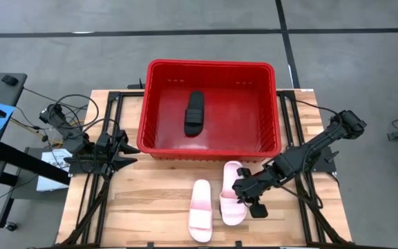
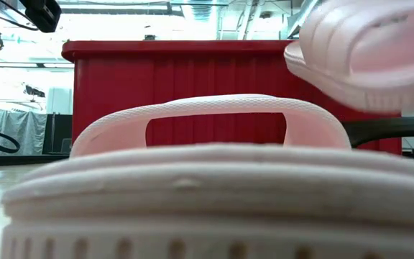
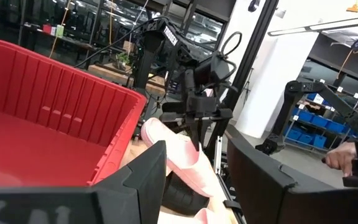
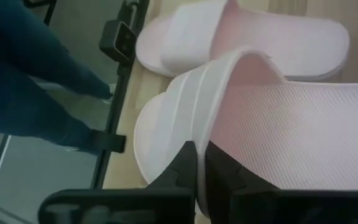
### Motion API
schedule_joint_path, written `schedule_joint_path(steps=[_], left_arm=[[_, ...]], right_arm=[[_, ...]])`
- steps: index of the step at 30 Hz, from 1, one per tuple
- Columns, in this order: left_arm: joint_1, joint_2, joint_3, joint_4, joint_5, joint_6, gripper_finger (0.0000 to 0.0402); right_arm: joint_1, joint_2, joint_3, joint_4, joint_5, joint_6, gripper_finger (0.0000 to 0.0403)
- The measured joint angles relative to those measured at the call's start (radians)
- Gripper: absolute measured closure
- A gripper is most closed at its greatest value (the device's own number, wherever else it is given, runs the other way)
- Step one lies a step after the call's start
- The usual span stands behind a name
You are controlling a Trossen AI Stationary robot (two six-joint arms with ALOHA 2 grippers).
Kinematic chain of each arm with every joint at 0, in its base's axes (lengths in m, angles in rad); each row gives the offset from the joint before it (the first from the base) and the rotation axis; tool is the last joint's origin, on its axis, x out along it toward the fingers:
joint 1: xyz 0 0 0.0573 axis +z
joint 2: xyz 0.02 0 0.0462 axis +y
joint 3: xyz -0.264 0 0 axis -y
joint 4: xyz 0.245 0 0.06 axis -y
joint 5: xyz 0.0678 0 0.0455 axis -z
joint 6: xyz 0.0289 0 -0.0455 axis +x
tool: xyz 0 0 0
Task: Pick and place slides into bin
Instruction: Put the right pink slide into the red container
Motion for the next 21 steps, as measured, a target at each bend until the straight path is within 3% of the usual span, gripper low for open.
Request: schedule_joint_path(steps=[10,21], left_arm=[[0.0,0.0,0.0,-0.001,0.0,0.0,0.0241],[0.0,0.0,0.0,-0.001,0.0,0.0,0.0241]], right_arm=[[0.004,-0.001,0.134,-0.098,0.005,-0.002,0.0402],[0.0,-0.002,0.37,-0.281,0.066,-0.036,0.0403]])
